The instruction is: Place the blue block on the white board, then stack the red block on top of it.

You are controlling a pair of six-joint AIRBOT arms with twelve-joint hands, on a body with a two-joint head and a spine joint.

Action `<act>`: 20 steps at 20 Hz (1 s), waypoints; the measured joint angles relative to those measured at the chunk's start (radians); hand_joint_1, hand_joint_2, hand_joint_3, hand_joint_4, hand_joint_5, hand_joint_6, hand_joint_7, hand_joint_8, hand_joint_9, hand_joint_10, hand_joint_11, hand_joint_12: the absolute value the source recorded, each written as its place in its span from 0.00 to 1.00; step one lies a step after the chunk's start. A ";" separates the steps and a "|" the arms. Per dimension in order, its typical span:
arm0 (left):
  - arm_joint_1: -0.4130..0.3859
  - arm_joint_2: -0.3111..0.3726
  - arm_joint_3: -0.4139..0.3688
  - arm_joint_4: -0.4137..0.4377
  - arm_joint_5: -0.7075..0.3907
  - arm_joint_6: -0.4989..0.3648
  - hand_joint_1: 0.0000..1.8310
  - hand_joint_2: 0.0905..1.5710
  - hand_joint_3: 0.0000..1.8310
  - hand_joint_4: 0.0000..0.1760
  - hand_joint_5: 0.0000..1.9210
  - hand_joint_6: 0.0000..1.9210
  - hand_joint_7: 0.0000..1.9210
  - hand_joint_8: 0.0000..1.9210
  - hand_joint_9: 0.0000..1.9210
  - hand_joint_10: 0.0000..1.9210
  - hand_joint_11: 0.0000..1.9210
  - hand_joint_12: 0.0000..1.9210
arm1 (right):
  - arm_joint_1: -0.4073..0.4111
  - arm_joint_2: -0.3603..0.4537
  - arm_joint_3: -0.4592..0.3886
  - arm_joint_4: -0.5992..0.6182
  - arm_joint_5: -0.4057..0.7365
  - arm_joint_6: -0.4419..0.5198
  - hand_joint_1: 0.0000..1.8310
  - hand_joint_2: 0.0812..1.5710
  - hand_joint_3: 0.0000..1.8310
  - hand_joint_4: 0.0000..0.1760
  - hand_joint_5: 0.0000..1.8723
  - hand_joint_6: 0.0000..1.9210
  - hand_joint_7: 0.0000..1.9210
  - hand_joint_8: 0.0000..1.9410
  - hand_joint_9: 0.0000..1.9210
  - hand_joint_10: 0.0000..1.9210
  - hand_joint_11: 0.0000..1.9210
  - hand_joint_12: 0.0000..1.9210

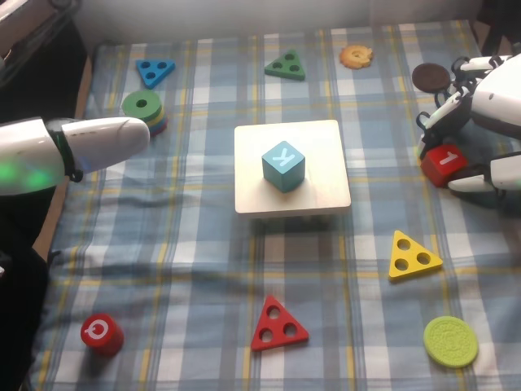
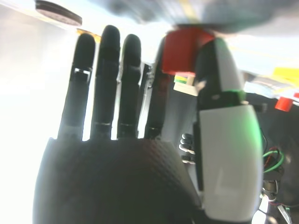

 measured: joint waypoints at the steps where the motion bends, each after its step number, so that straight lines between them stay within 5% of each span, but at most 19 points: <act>1: 0.005 0.000 0.000 -0.001 -0.003 -0.004 0.39 0.50 0.00 1.00 0.08 0.00 0.07 0.00 0.04 0.00 0.03 0.03 | 0.003 0.000 -0.004 0.000 0.003 0.000 0.57 0.70 0.00 0.51 0.51 0.54 0.46 0.01 0.41 0.01 0.11 0.59; 3: 0.011 0.000 0.000 -0.002 -0.004 -0.007 0.39 0.50 0.00 1.00 0.08 0.00 0.07 0.00 0.03 0.00 0.02 0.03 | 0.027 0.000 -0.008 -0.021 0.010 0.002 0.60 0.69 0.00 0.00 0.53 0.51 0.47 0.01 0.42 0.01 0.12 0.61; 7: 0.029 0.002 0.000 -0.013 -0.001 -0.010 0.38 0.50 0.00 1.00 0.07 0.00 0.07 0.00 0.04 0.00 0.03 0.04 | 0.138 -0.001 -0.008 -0.207 0.026 0.117 0.61 0.67 0.00 0.00 0.56 0.46 0.47 0.01 0.43 0.01 0.11 0.63; 9: 0.034 0.009 0.000 -0.019 0.006 -0.010 0.38 0.50 0.00 1.00 0.07 0.00 0.07 0.00 0.04 0.00 0.02 0.04 | 0.187 -0.012 0.008 -0.313 0.067 0.229 0.60 0.67 0.00 0.17 0.56 0.47 0.47 0.00 0.41 0.00 0.10 0.59; 10: 0.035 0.013 0.000 -0.022 0.008 -0.010 0.39 0.50 0.00 1.00 0.08 0.00 0.07 0.00 0.03 0.00 0.02 0.04 | 0.207 -0.018 0.018 -0.353 0.081 0.278 0.61 0.67 0.00 0.00 0.56 0.46 0.47 0.00 0.41 0.00 0.09 0.58; 12: 0.035 0.013 0.005 -0.028 0.020 -0.010 0.39 0.50 0.00 1.00 0.08 0.00 0.07 0.00 0.03 0.00 0.02 0.04 | 0.241 -0.026 0.031 -0.413 0.108 0.337 0.61 0.67 0.00 0.00 0.56 0.45 0.48 0.00 0.41 0.00 0.09 0.59; 13: 0.035 0.013 0.009 -0.028 0.035 -0.010 0.39 0.51 0.00 1.00 0.08 0.00 0.07 0.00 0.03 0.00 0.01 0.03 | 0.260 -0.031 0.035 -0.441 0.124 0.363 0.59 0.67 0.00 0.34 0.56 0.45 0.48 0.00 0.40 0.00 0.06 0.59; 14: 0.035 0.013 0.014 -0.026 0.045 -0.010 0.39 0.51 0.00 0.99 0.08 0.00 0.07 0.00 0.02 0.00 0.00 0.03 | 0.274 -0.039 0.042 -0.462 0.139 0.383 0.59 0.67 0.00 0.46 0.56 0.46 0.48 0.00 0.40 0.00 0.06 0.58; 15: 0.035 0.013 0.014 -0.030 0.048 -0.010 0.41 0.52 0.00 1.00 0.08 0.00 0.07 0.00 0.02 0.00 0.00 0.03 | 0.287 -0.054 0.048 -0.488 0.154 0.408 0.60 0.66 0.00 0.27 0.57 0.45 0.48 0.00 0.40 0.00 0.06 0.58; 16: 0.035 0.013 0.016 -0.030 0.049 -0.010 0.41 0.52 0.00 1.00 0.08 0.00 0.07 0.00 0.02 0.00 0.00 0.03 | 0.294 -0.064 0.055 -0.515 0.165 0.429 0.60 0.66 0.00 0.27 0.57 0.44 0.48 0.00 0.41 0.00 0.08 0.64; 17: 0.035 0.013 0.016 -0.032 0.050 -0.010 0.42 0.52 0.01 1.00 0.08 0.00 0.07 0.00 0.01 0.00 0.00 0.03 | 0.301 -0.078 0.060 -0.537 0.179 0.452 0.60 0.65 0.01 0.34 0.59 0.41 0.48 0.00 0.41 0.38 0.24 0.85; 18: 0.035 0.013 0.020 -0.033 0.053 -0.010 0.42 0.53 0.01 0.98 0.08 0.00 0.08 0.00 0.01 0.00 0.00 0.04 | 0.308 -0.095 0.071 -0.560 0.195 0.480 0.61 0.66 0.00 0.02 0.59 0.41 0.48 0.00 0.35 0.51 0.25 0.85; 20: 0.026 0.013 0.034 -0.045 0.074 -0.010 0.43 0.54 0.00 0.94 0.09 0.00 0.08 0.00 0.02 0.00 0.00 0.08 | 0.320 -0.129 0.104 -0.591 0.212 0.518 0.63 0.64 0.00 0.00 0.62 0.37 0.48 0.00 0.32 0.23 0.04 0.71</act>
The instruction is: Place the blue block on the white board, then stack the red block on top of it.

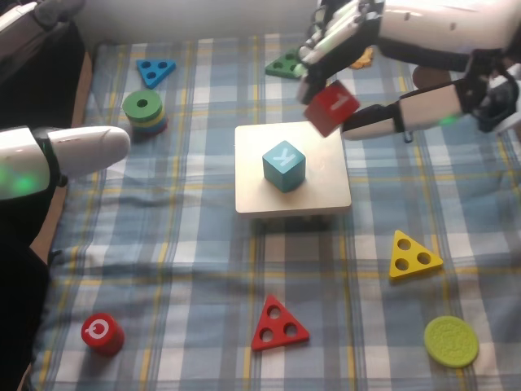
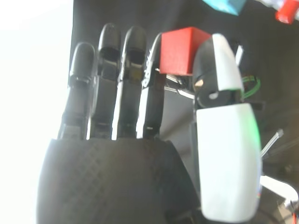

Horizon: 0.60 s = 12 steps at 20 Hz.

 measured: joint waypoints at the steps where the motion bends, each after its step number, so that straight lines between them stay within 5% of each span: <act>1: -0.002 -0.001 0.005 0.002 0.006 -0.002 0.43 0.55 0.00 0.92 0.09 0.00 0.08 0.00 0.02 0.00 0.00 0.10 | 0.000 -0.011 0.008 -0.004 0.000 0.003 0.63 0.64 0.00 0.00 0.62 0.36 0.49 0.00 0.35 0.12 0.02 0.66; 6: -0.038 -0.027 0.031 0.008 0.032 -0.002 0.44 0.54 0.00 1.00 0.08 0.00 0.08 0.00 0.01 0.00 0.00 0.11 | 0.003 -0.048 0.025 -0.036 0.000 0.018 0.62 0.66 0.00 0.00 0.58 0.42 0.48 0.00 0.40 0.01 0.07 0.56; 12: -0.041 -0.029 0.037 0.008 0.043 -0.002 0.43 0.54 0.00 1.00 0.09 0.00 0.08 0.00 0.01 0.00 0.00 0.08 | 0.007 -0.075 0.043 -0.041 0.008 0.025 0.63 0.67 0.00 0.00 0.56 0.45 0.45 0.00 0.36 0.00 0.00 0.61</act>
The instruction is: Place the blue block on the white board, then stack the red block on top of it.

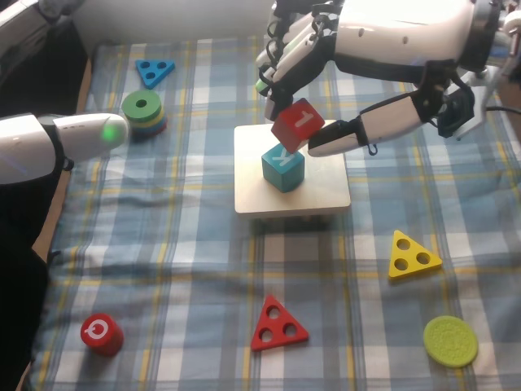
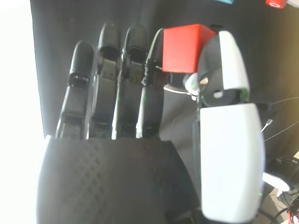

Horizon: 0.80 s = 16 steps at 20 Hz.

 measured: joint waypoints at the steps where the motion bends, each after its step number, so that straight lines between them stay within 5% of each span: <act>1: 0.000 0.000 0.000 0.002 0.000 0.000 0.43 0.55 0.00 1.00 0.10 0.00 0.08 0.00 0.01 0.00 0.00 0.06 | 0.000 -0.008 0.008 -0.001 0.000 0.005 0.63 0.67 0.00 0.00 0.56 0.45 0.45 0.00 0.36 0.00 0.01 0.60; 5: 0.000 0.000 0.003 0.000 0.001 0.000 0.44 0.55 0.00 1.00 0.10 0.00 0.08 0.00 0.01 0.00 0.00 0.07 | 0.000 -0.026 0.020 -0.003 -0.002 0.012 0.60 0.67 0.00 0.00 0.56 0.46 0.45 0.00 0.37 0.00 0.04 0.55; 7: 0.000 0.000 0.003 0.000 0.001 0.000 0.44 0.55 0.00 0.97 0.10 0.00 0.08 0.00 0.01 0.00 0.00 0.07 | 0.000 -0.027 0.022 -0.003 -0.002 0.012 0.59 0.67 0.00 0.26 0.56 0.45 0.45 0.00 0.37 0.00 0.03 0.52; 8: 0.000 0.000 0.003 0.002 0.001 0.000 0.44 0.55 0.00 0.97 0.10 0.00 0.08 0.00 0.01 0.00 0.00 0.07 | 0.000 -0.031 0.025 -0.003 -0.001 0.013 0.59 0.67 0.00 0.25 0.56 0.45 0.45 0.00 0.36 0.00 0.03 0.51; 9: -0.004 0.000 0.004 0.002 0.003 0.001 0.44 0.55 0.00 0.95 0.11 0.00 0.08 0.00 0.01 0.00 0.00 0.07 | 0.000 -0.036 0.030 -0.004 -0.001 0.014 0.60 0.67 0.00 0.01 0.57 0.45 0.44 0.00 0.36 0.00 0.03 0.51; 12: -0.010 -0.004 0.006 0.003 0.002 0.000 0.44 0.54 0.00 0.90 0.11 0.00 0.08 0.00 0.02 0.00 0.00 0.08 | 0.000 -0.045 0.031 -0.012 -0.002 0.017 0.61 0.67 0.00 0.00 0.56 0.46 0.43 0.00 0.35 0.00 0.03 0.51; 15: -0.010 -0.004 0.006 0.001 0.002 0.000 0.45 0.54 0.00 0.84 0.12 0.00 0.09 0.00 0.02 0.00 0.00 0.10 | 0.000 -0.045 0.031 -0.020 -0.001 0.032 0.60 0.68 0.00 0.00 0.55 0.48 0.38 0.00 0.23 0.00 0.00 0.37; 16: -0.010 -0.004 0.006 0.002 0.002 0.000 0.44 0.54 0.00 0.82 0.12 0.00 0.09 0.00 0.02 0.00 0.00 0.10 | -0.001 -0.045 0.031 -0.020 -0.001 0.037 0.61 0.68 0.00 0.00 0.54 0.48 0.41 0.00 0.28 0.01 0.00 0.44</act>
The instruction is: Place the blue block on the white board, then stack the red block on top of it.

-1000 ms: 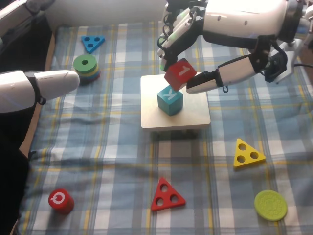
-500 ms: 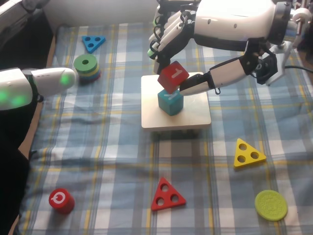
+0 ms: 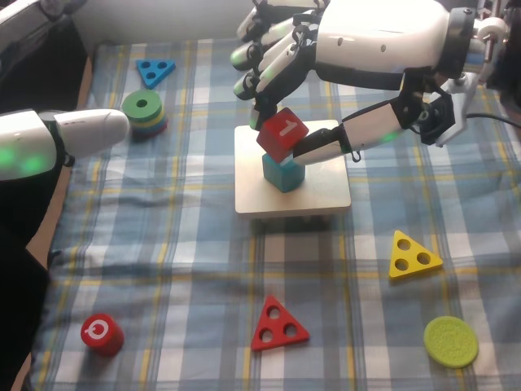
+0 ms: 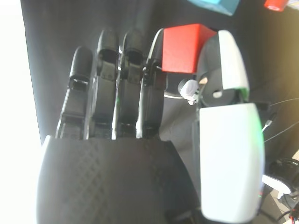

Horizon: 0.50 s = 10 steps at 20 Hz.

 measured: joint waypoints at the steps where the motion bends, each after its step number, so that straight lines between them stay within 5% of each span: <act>1: 0.000 0.000 0.000 0.001 0.000 0.000 0.44 0.54 0.00 0.85 0.11 0.00 0.09 0.00 0.02 0.00 0.00 0.11 | 0.000 0.000 0.000 -0.002 0.000 0.001 0.62 0.68 0.00 0.00 0.54 0.48 0.43 0.01 0.33 0.01 0.00 0.52; 10: 0.000 0.000 0.000 0.000 0.000 0.000 0.44 0.53 0.00 0.99 0.11 0.00 0.09 0.00 0.02 0.00 0.00 0.10 | -0.007 0.000 0.006 -0.027 -0.002 0.031 0.64 0.67 0.00 0.00 0.56 0.46 0.47 0.01 0.38 0.01 0.04 0.57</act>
